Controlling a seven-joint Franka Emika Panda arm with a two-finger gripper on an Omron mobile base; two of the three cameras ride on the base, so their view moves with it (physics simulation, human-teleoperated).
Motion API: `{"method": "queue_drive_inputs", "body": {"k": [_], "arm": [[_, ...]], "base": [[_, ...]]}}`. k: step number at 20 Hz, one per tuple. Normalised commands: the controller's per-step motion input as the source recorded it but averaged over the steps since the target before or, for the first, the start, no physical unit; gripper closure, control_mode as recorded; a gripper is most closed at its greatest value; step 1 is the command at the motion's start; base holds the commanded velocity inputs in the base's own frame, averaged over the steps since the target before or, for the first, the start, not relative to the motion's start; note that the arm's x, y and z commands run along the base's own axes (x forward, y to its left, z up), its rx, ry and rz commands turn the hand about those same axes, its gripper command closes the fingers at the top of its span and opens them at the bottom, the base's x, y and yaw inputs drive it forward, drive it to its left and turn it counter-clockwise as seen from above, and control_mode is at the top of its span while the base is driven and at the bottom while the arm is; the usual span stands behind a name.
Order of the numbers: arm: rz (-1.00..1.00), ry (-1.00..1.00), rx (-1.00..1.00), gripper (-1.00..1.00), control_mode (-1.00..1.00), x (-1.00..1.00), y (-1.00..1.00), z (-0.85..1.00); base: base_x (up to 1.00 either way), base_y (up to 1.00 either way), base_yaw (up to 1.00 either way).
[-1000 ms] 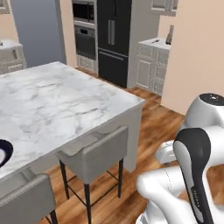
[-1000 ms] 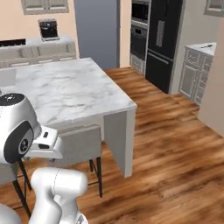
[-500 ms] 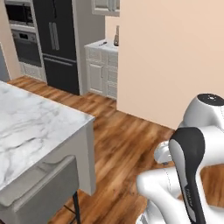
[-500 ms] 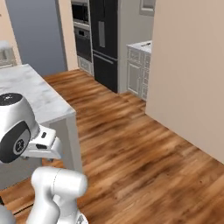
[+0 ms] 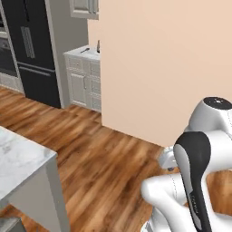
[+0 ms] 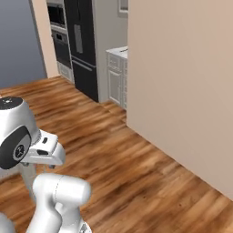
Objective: Take the fork and place it on the left side of the plate. Then take the spoon and place it on the right side of the plate. Make sure they're directly next to the plate.
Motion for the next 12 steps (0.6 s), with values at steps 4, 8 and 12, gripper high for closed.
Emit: {"method": "queue_drive_inputs", "body": {"k": [4, 8, 12], "arm": [[0.0, 0.0, 0.0, -1.0, 1.0, 0.0, 0.0, 0.0], [0.0, 0.0, 0.0, -1.0, 1.0, 0.0, 0.0, 0.0], [0.0, 0.0, 0.0, -1.0, 1.0, 0.0, 0.0, 0.0]], "base": [[1.0, -0.43, 0.0], [1.0, -0.06, 0.01], [1.0, -0.01, 0.14]]}}
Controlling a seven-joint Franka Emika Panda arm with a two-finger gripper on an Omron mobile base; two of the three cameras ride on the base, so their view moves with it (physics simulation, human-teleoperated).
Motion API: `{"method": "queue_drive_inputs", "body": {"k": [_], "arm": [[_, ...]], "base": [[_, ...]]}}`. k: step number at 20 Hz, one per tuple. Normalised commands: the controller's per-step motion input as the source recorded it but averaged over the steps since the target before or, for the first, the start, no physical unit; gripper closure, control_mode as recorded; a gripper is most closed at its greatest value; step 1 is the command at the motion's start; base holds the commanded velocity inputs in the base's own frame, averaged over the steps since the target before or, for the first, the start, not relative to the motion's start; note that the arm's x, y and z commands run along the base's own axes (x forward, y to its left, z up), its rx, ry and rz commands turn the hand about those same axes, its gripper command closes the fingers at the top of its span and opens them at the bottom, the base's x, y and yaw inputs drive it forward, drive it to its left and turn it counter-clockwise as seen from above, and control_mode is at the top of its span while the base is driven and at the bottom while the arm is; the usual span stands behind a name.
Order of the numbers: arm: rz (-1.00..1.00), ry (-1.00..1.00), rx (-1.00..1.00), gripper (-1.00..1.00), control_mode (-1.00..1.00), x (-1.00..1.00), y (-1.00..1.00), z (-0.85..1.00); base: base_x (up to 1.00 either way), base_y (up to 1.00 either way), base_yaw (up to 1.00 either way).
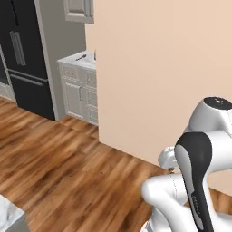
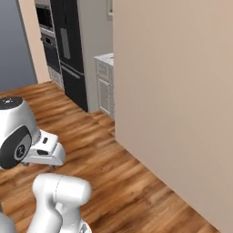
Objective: Take the fork and place it on the left side of the plate. Then take the spoon and place it on the right side of the plate. Make sure they're directly next to the plate.
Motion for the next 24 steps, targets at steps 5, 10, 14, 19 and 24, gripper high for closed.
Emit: {"method": "queue_drive_inputs", "body": {"k": [5, 10, 14, 19, 24], "arm": [[0.0, 0.0, 0.0, -1.0, 1.0, 0.0, 0.0, 0.0], [0.0, 0.0, 0.0, -1.0, 1.0, 0.0, 0.0, 0.0], [0.0, 0.0, 0.0, -1.0, 1.0, 0.0, 0.0, 0.0], [0.0, 0.0, 0.0, -1.0, 1.0, 0.0, 0.0, 0.0], [0.0, 0.0, 0.0, -1.0, 1.0, 0.0, 0.0, 0.0]], "base": [[1.0, -0.03, 0.17], [1.0, -0.03, 0.13], [1.0, 0.02, 0.15], [1.0, 0.21, 0.01], [1.0, 0.58, -0.13]]}}
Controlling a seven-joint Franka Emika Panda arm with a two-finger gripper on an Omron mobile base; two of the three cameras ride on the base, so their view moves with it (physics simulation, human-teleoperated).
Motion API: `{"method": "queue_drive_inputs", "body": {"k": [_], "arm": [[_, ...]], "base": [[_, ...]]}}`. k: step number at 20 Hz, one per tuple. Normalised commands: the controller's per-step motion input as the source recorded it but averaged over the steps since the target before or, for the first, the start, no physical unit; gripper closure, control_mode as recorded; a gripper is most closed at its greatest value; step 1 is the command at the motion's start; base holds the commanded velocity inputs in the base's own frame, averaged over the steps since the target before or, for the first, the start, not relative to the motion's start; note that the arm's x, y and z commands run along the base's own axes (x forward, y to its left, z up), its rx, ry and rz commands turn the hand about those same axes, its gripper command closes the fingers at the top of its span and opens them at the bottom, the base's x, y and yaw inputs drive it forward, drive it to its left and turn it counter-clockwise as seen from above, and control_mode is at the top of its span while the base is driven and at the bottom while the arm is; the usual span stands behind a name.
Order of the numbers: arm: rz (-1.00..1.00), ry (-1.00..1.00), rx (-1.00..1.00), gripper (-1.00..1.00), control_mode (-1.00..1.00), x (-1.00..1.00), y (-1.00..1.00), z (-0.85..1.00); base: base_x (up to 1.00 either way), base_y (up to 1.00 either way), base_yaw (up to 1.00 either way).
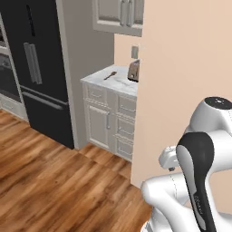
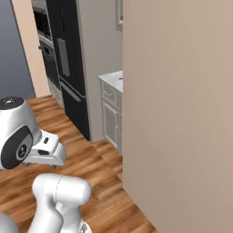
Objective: Take the fork and place it on the left side of the plate. Then take the spoon and place it on the right side of the plate. Make sure they're directly next to the plate.
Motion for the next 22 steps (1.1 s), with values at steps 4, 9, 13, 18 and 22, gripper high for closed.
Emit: {"method": "queue_drive_inputs", "body": {"k": [4, 9, 13, 18, 22], "arm": [[0.0, 0.0, 0.0, -1.0, 1.0, 0.0, 0.0, 0.0], [0.0, 0.0, 0.0, -1.0, 1.0, 0.0, 0.0, 0.0], [0.0, 0.0, 0.0, -1.0, 1.0, 0.0, 0.0, 0.0], [0.0, 0.0, 0.0, -1.0, 1.0, 0.0, 0.0, 0.0], [0.0, 0.0, 0.0, -1.0, 1.0, 0.0, 0.0, 0.0]], "base": [[1.0, 0.64, -0.22], [0.9, 0.66, -0.35], [0.95, 0.6, -0.35], [0.9, 0.53, -0.36], [0.74, 0.35, -0.4]]}}
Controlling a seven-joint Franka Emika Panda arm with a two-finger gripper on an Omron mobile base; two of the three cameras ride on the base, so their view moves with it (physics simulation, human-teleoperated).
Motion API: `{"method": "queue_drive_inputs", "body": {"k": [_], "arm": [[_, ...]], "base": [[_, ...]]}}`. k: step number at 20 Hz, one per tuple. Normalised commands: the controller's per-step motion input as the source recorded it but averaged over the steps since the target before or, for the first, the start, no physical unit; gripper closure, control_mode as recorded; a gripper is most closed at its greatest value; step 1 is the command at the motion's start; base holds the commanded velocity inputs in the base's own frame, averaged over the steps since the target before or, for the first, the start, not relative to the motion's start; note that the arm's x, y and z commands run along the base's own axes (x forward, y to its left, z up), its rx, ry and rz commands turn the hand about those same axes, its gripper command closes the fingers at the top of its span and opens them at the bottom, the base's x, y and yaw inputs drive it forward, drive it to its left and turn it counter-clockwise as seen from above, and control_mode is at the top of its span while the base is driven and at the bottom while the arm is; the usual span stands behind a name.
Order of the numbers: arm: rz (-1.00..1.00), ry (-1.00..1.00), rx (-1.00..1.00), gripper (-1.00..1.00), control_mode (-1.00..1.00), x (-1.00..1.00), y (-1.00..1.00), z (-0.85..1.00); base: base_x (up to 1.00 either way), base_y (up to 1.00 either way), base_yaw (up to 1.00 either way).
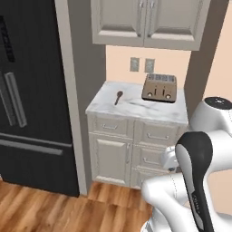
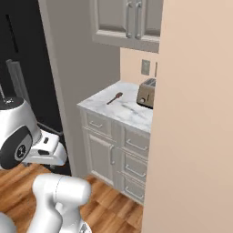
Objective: Take the fork and place it on the left side of the plate. Then take the spoon and place it on the right side of the plate. Make sure they're directly next to the plate.
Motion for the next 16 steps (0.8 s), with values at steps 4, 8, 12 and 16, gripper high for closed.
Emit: {"method": "queue_drive_inputs", "body": {"k": [4, 8, 12, 16], "arm": [[0.0, 0.0, 0.0, -1.0, 1.0, 0.0, 0.0, 0.0], [0.0, 0.0, 0.0, -1.0, 1.0, 0.0, 0.0, 0.0], [0.0, 0.0, 0.0, -1.0, 1.0, 0.0, 0.0, 0.0], [0.0, 0.0, 0.0, -1.0, 1.0, 0.0, 0.0, 0.0]], "base": [[0.76, 0.38, -0.4], [0.74, 0.49, -0.38], [0.73, 0.36, -0.37], [0.71, 0.37, -0.38]]}}
